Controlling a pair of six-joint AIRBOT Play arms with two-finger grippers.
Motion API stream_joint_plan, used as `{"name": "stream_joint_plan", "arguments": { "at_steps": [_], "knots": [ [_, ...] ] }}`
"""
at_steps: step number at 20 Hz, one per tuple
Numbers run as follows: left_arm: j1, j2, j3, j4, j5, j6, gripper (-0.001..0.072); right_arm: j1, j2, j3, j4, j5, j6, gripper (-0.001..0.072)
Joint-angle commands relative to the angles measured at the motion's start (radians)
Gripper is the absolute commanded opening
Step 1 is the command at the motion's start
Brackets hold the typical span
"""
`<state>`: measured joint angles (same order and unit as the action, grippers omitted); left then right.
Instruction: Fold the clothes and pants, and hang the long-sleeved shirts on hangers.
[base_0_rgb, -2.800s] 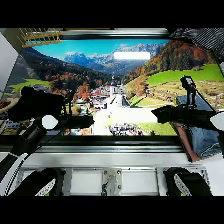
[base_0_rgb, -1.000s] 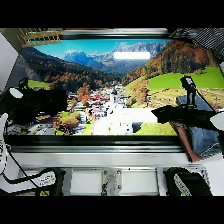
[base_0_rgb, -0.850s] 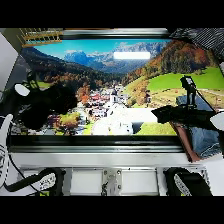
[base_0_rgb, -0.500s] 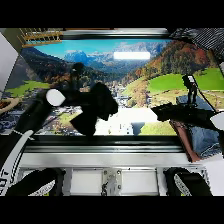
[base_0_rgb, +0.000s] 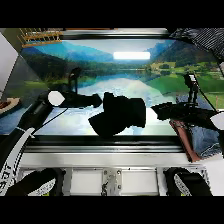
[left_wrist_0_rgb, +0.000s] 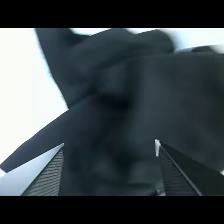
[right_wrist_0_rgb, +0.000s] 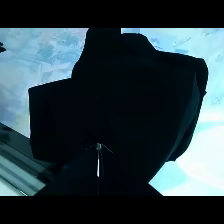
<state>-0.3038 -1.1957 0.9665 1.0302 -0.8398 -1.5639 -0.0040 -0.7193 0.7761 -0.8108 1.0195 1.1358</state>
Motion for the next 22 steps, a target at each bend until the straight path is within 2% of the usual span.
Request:
{"name": "stream_joint_plan", "arguments": {
  "at_steps": [1,3,5,14,15,16,17,19,21,22],
  "knots": [
    [0.21,-0.006,-0.166,-0.009,-0.058,-0.057,0.0614,-0.001,0.0,0.0,0.0,-0.002,0.0,0.0016],
    [0.26,-0.037,-0.243,-0.045,-0.038,-0.056,0.0613,-0.001,0.0,0.0,0.0,-0.002,0.0,0.0016],
    [0.248,-0.088,-0.269,-0.104,-0.013,-0.015,0.0614,-0.001,0.0,0.0,0.0,-0.002,0.0,0.0016],
    [0.019,-0.363,-0.044,-0.14,-0.023,-0.008,0.0612,-0.001,0.0,0.0,0.0,-0.002,0.0,0.0017],
    [0.006,-0.377,-0.027,-0.139,-0.022,-0.012,0.0519,-0.001,0.0,0.0,0.0,-0.002,0.0,0.0017],
    [-0.001,-0.387,-0.016,-0.132,-0.022,-0.011,0.0189,-0.001,0.0,0.0,0.0,-0.002,0.001,0.0016],
    [-0.002,-0.392,-0.008,-0.131,-0.024,-0.009,0.0009,-0.001,0.0,0.0,-0.001,-0.002,0.001,0.0016],
    [0.037,-0.375,0.021,-0.101,-0.053,-0.004,0.0006,-0.001,-0.001,0.0,-0.068,-0.003,0.05,0.0016],
    [0.118,-0.307,0.057,-0.001,-0.094,-0.006,0.0005,-0.001,-0.018,0.001,-0.249,0.0,0.188,0.0021],
    [0.166,-0.267,0.071,0.039,-0.118,-0.005,0.0006,-0.001,-0.034,0.002,-0.335,0.006,0.239,0.007]
  ]
}}
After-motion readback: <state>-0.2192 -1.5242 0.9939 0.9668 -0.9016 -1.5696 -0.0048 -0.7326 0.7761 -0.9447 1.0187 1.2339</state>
